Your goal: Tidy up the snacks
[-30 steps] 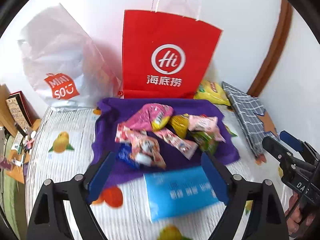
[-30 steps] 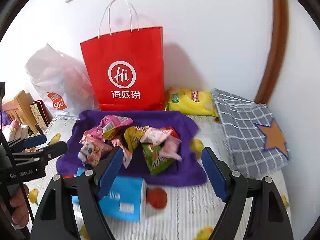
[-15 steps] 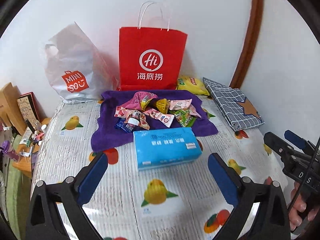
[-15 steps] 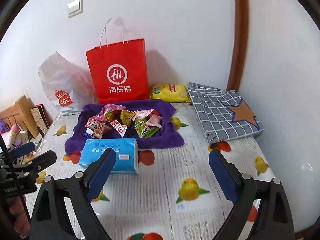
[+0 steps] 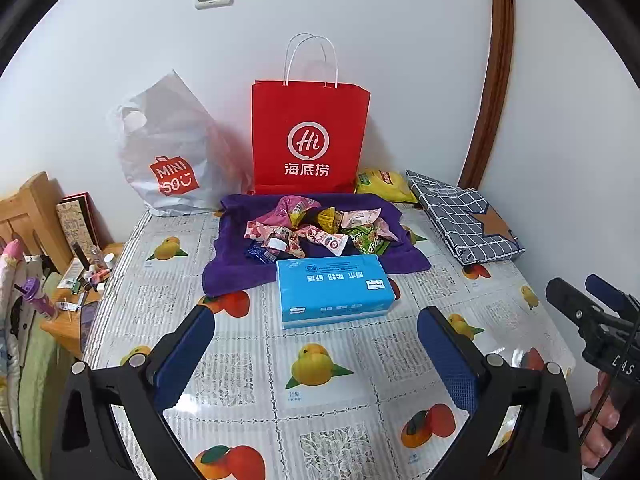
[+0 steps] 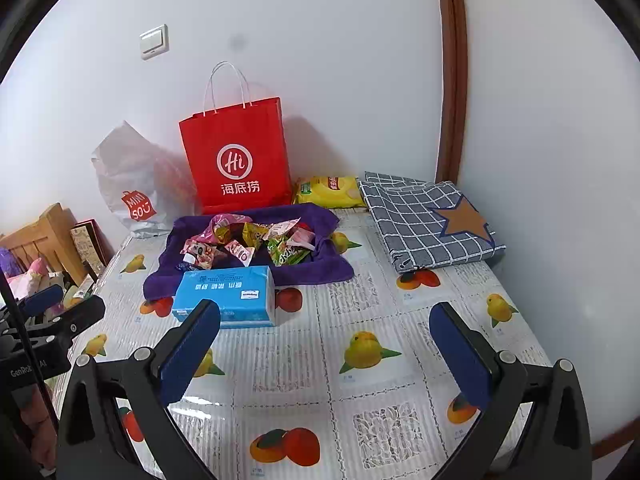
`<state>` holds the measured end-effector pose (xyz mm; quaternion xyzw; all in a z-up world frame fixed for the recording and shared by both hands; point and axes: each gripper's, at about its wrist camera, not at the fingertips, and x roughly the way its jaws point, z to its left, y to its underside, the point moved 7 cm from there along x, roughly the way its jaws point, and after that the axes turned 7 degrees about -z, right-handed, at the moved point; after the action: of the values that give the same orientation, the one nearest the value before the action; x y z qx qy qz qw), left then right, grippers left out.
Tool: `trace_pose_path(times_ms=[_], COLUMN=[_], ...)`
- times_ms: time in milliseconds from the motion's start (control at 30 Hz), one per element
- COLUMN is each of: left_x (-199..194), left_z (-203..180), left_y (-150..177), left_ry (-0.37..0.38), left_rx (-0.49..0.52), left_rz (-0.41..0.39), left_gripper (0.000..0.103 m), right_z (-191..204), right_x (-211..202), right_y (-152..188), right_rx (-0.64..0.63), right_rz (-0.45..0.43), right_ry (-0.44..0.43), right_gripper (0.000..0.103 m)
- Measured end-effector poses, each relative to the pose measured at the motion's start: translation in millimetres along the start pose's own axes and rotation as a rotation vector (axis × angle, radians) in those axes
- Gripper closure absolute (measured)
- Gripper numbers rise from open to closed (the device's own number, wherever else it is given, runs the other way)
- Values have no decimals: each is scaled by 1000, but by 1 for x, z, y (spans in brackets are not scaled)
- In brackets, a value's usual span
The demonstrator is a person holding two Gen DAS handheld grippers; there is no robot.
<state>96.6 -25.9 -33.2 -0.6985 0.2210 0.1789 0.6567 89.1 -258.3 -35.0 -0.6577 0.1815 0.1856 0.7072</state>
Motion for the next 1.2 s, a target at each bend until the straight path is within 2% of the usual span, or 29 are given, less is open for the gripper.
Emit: trace_pose_path(times_ms=[1200], left_x=[-14], left_z=[-9], left_y=[1], left_ry=[-6], left_rx=[14], left_rz=[-19], left_gripper=[0], right_z=[-1], right_x=[-16], right_y=[5], right_rx=[-7], right_rz=[-18], right_ry=[-4], right_gripper=[0])
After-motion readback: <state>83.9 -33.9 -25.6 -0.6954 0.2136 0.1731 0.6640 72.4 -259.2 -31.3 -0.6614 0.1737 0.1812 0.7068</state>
